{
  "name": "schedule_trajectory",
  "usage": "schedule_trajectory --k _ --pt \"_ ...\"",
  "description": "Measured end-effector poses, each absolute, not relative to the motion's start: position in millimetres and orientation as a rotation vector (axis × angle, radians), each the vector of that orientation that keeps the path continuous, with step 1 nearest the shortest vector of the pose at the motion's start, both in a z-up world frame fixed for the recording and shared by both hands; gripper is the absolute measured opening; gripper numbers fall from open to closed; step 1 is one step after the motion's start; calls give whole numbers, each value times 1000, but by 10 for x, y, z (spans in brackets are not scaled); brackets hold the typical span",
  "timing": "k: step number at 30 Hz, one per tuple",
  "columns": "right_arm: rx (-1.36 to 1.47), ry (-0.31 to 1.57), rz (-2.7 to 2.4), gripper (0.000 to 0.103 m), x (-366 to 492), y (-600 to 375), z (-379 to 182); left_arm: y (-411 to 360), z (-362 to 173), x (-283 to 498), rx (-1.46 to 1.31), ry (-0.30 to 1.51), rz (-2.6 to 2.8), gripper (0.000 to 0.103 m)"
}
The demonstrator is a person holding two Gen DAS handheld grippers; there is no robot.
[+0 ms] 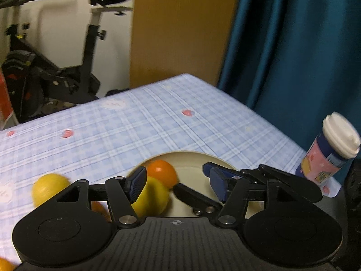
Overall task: Organize fruits
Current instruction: 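Lower the second tangerine onto the plate and open the left gripper, then move the left gripper to the red apple in the pile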
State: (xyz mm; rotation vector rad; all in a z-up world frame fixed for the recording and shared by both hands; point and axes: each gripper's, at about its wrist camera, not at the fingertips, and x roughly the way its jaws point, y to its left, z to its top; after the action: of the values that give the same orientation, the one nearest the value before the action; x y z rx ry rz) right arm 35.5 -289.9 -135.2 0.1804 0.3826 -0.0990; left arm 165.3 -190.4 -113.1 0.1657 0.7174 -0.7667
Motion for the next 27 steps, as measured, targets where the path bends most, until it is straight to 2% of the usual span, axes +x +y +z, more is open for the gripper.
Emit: schedule_trajectory --k 4,15,19,27 --pt "168 352 -57 46 301 -2797 -1290 -1411 -958 1566 89 677 -704 68" --pt "147 382 65 47 407 -2479 -1115 106 -799 1502 -15 629 -358 68" --pt "112 427 107 47 543 -2322 -1096 374 -761 1573 -51 634 -323 68" --pt "-12 595 208 58 1063 -2095 -1086 399 -768 1600 -41 586 -353 68"
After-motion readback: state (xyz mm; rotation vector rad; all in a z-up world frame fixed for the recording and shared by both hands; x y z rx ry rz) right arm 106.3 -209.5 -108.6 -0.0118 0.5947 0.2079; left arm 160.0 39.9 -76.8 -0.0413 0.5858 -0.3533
